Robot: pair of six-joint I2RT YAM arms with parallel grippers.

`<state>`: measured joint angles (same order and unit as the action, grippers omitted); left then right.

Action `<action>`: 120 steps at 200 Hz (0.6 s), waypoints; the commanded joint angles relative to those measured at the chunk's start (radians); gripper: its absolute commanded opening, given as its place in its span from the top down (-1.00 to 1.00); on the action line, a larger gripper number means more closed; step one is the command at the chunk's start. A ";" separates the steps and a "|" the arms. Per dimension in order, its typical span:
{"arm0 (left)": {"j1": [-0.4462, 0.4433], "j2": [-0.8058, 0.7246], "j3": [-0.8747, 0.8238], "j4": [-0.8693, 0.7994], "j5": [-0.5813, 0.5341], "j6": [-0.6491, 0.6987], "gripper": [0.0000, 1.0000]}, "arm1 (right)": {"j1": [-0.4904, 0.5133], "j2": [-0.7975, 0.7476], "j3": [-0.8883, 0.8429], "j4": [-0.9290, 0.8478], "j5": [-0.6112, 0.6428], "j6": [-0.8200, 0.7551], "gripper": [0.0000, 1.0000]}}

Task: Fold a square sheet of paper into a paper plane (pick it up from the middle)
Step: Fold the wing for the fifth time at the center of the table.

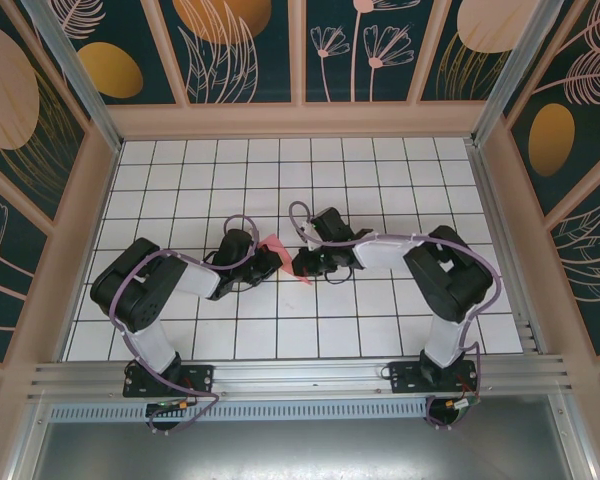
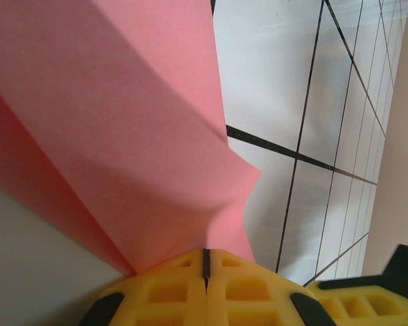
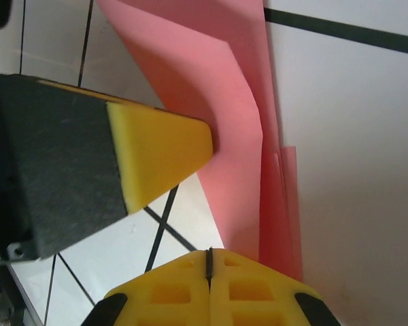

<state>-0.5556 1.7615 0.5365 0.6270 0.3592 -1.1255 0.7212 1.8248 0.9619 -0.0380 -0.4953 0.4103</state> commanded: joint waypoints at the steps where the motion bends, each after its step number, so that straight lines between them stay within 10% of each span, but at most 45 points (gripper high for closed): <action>1: 0.000 0.069 0.006 -0.120 -0.093 0.041 1.00 | 0.007 0.038 0.054 -0.029 -0.012 0.009 1.00; 120: 0.000 0.076 0.046 -0.312 -0.207 0.064 1.00 | -0.026 0.008 -0.046 -0.171 -0.013 -0.134 1.00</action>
<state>-0.5571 1.7538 0.5850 0.5114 0.3401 -1.1175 0.7090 1.8698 0.9787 -0.0681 -0.4946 0.3470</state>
